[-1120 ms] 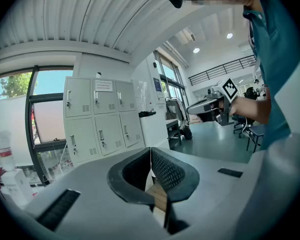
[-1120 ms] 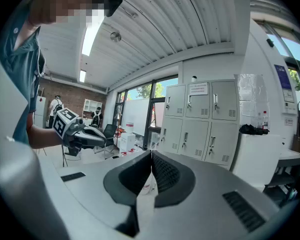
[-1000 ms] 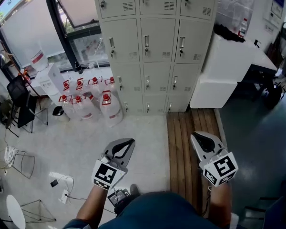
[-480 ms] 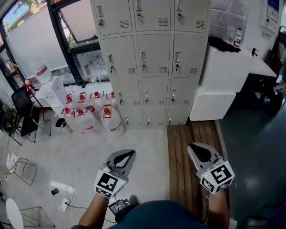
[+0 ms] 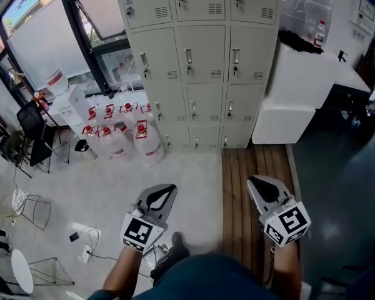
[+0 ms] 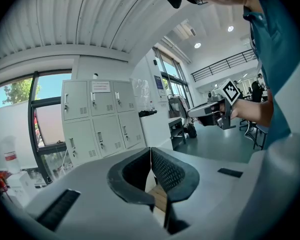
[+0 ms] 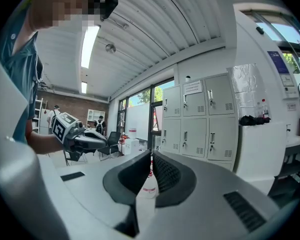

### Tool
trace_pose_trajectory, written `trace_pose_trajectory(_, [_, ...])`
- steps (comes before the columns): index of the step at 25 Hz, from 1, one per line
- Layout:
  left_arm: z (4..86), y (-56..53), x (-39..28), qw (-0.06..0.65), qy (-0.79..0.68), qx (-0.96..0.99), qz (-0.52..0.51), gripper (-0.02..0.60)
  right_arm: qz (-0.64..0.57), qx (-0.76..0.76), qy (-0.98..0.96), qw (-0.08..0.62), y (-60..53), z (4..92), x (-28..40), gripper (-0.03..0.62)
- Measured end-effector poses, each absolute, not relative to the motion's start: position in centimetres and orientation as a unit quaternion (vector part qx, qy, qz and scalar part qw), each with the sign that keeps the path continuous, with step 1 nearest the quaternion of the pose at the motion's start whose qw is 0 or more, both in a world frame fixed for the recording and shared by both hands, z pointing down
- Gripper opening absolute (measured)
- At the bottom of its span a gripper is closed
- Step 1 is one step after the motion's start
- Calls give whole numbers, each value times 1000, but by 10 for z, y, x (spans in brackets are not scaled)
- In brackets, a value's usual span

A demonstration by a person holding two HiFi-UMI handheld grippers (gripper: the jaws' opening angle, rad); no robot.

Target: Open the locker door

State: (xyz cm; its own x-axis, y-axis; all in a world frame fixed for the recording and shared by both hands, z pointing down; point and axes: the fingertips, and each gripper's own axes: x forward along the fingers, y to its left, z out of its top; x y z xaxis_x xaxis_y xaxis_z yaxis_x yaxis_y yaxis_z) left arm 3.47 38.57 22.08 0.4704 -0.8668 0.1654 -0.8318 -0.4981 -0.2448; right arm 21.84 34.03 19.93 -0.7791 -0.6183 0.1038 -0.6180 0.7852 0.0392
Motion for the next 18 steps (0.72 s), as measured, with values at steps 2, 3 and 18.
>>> trace_pose_trajectory(2, [225,378,30,62,499,-854,-135,18,-1,327,-943,57,334,203,216,38])
trace_pose_trajectory(3, [227,373,27,60,499,-854,-136,18,0,327,-943,59,329,204,215,38])
trace_pose_trajectory(18, [223,258,-4,65,434,-892,-113,17,8,397,-915,73,253,206,179,38])
